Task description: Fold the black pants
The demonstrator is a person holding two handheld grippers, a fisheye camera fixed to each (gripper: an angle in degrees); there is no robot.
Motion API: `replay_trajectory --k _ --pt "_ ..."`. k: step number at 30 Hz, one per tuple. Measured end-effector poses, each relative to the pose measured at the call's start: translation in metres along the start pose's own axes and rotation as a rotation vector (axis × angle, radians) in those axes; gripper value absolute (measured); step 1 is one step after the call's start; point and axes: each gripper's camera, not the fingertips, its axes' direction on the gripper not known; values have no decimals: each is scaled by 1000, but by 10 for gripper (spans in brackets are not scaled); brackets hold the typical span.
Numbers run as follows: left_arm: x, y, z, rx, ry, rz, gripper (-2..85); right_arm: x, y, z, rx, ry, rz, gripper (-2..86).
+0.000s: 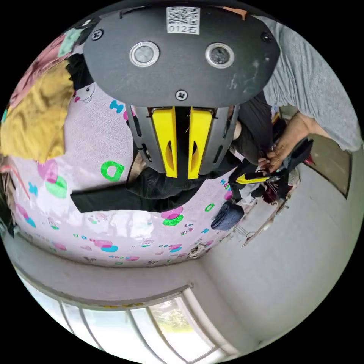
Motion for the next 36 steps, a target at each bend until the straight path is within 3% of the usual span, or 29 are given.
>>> replay_trajectory --k 2,5,8,12,17,25,30,32,36 --pt "19 -26 -10 46 -14 68 88 134 47 -6 18 -125 285 102" --pt "47 -84 5 -23 60 175 116 304 142 8 43 -283 703 148" --pt "61 -143 43 -92 121 199 131 431 234 36 7 -319 981 189" --pt "65 -220 112 -213 238 92 142 524 278 71 -160 -208 1000 211" --pt "76 -270 170 -348 107 30 152 619 333 131 -288 -228 996 215" --pt "102 -296 219 -533 -12 171 127 751 419 191 -308 -300 1019 178" --pt "100 -283 220 -526 1 107 69 802 477 232 -315 -358 1040 104" --pt "98 -274 213 -518 16 91 53 817 500 256 -271 -464 1015 26" --pt "82 -250 163 -375 125 19 29 819 522 274 -220 -429 936 7"
